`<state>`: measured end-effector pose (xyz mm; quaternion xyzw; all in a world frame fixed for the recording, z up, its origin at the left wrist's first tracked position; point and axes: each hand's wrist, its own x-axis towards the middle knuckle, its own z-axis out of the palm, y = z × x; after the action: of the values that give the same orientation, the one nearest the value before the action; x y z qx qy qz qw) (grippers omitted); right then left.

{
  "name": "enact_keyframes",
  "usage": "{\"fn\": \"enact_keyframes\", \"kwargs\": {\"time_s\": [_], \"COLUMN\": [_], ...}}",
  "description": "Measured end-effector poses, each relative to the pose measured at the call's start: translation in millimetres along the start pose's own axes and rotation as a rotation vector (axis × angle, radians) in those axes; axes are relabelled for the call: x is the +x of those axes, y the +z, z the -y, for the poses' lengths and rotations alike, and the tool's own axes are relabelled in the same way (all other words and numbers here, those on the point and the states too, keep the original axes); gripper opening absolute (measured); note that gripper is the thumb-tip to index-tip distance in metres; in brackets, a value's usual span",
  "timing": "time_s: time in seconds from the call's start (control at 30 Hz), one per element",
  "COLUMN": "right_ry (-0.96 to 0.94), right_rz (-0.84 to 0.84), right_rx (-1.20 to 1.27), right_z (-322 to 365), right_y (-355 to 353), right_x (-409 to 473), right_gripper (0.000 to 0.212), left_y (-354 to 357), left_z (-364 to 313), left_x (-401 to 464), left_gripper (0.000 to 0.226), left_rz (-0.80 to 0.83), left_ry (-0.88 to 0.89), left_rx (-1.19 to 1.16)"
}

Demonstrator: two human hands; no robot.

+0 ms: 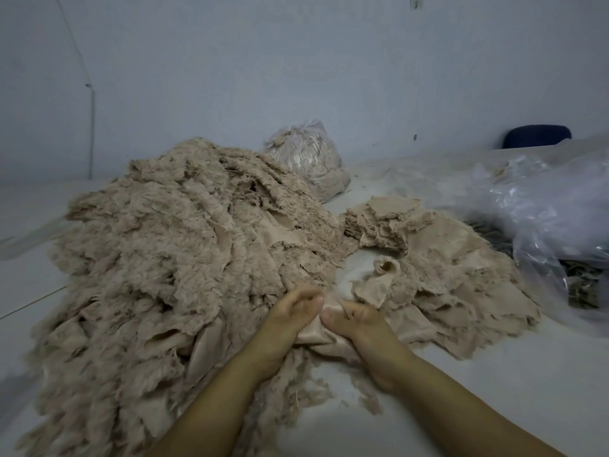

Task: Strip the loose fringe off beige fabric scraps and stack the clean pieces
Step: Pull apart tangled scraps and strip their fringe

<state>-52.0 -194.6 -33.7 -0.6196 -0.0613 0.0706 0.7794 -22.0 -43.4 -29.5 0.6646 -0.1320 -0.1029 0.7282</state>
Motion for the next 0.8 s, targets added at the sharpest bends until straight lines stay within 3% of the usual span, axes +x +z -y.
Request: {"fn": "enact_keyframes", "kwargs": {"time_s": [0.07, 0.17, 0.27, 0.37, 0.43, 0.5, 0.6, 0.7, 0.8], "right_ry": [-0.012, -0.011, -0.053, -0.158, -0.218, -0.226, -0.117, -0.107, -0.255], "right_rz": [-0.005, 0.000, 0.001, -0.042, -0.102, -0.164, -0.205, -0.187, -0.270], "right_rx": [-0.028, -0.005, -0.051, -0.208, -0.320, -0.363, -0.067, 0.012, -0.094], "right_z": [-2, -1, -1, -1, 0, 0, 2, 1, 1], "right_y": [0, -1, 1, 5, 7, 7, 3, 1, 5], "right_x": [0, 0, -2, -2, 0, 1, 1, 1, 4], "right_gripper": [0.011, 0.012, 0.014, 0.004, 0.015, 0.028, 0.030, 0.038, 0.033], "left_y": [3, -3, -4, 5, 10, 6, -12, -9, 7], "left_z": [-1, -5, -9, -8, -5, -6, -8, -6, 2], "left_x": [1, 4, 3, -4, -4, 1, 8, 1, -9], "left_gripper": [0.020, 0.033, 0.035, 0.034, 0.033, 0.031, 0.030, 0.029, 0.018], "left_rz": [-0.114, -0.333, -0.311, -0.184, -0.138, -0.253, -0.414, -0.249, 0.107], "left_ry": [0.047, 0.061, 0.077, 0.083, 0.088, 0.087, 0.065, 0.043, 0.089], "left_rx": [-0.025, -0.251, -0.290, -0.117, -0.065, -0.255, -0.484, -0.185, 0.289]}}
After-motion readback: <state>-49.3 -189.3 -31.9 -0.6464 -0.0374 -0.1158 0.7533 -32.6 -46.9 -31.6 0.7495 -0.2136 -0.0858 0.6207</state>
